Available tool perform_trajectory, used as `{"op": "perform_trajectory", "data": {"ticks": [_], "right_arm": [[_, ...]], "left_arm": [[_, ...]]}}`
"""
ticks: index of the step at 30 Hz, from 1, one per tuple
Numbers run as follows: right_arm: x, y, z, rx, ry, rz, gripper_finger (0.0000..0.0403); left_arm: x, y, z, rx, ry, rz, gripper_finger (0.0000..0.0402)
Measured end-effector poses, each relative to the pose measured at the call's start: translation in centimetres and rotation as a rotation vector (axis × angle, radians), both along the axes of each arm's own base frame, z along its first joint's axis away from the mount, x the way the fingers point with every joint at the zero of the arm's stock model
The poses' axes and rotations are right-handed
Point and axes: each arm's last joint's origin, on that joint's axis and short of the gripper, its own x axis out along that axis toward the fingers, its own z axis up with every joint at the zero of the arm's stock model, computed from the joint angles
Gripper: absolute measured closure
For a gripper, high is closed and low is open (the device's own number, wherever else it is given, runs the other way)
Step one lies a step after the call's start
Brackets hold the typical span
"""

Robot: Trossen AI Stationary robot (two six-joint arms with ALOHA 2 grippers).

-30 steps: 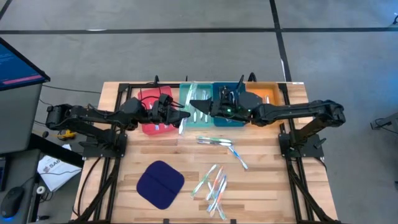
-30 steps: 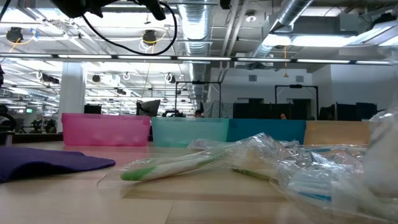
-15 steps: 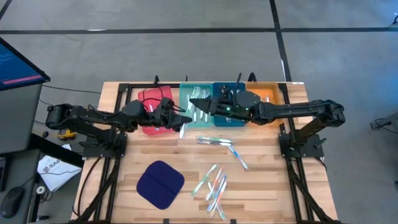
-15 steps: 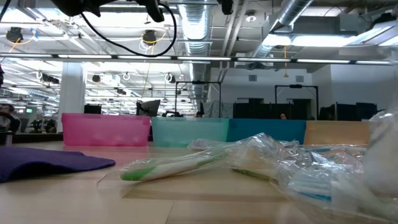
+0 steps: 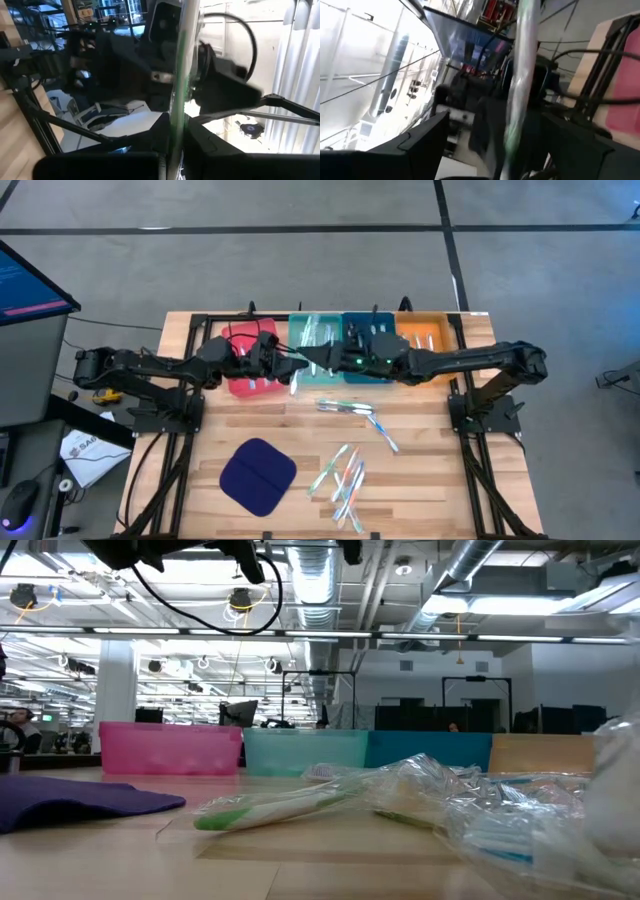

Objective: Pick & Place Toothbrushes
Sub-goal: Put the green toothbrush into the orange bin

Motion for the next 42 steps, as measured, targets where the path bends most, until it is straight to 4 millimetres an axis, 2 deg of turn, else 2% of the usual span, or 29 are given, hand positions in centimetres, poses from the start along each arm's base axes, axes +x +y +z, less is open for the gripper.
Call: {"op": "perform_trajectory", "data": {"ticks": [5, 9, 24, 27, 32, 42], "right_arm": [[0.5, -0.5, 0.3, 0.008, -0.019, -0.010, 0.0107], [0.8, -0.2, -0.5, 0.010, 0.016, 0.007, 0.0141], [0.7, 0.4, -0.3, -0.042, 0.020, 0.017, 0.0382], [0.7, 0.4, -0.3, -0.034, 0.025, 0.018, 0.0384], [0.6, 0.5, -0.5, -0.017, 0.048, 0.037, 0.0390], [0.1, 0.3, 0.0, 0.005, 0.057, 0.115, 0.0390]], "left_arm": [[0.0, 0.0, -0.1, 0.003, 0.013, -0.004, 0.0389], [0.0, 0.0, -0.1, 0.004, 0.013, -0.007, 0.0389], [0.0, -0.1, 0.0, 0.014, 0.003, -0.020, 0.0389], [0.0, -0.1, 0.0, 0.015, 0.005, -0.020, 0.0383], [0.1, -0.1, -0.2, 0.020, 0.020, -0.033, 0.0347], [0.0, -0.3, -0.2, 0.220, -0.005, -0.048, 0.0268]]}}
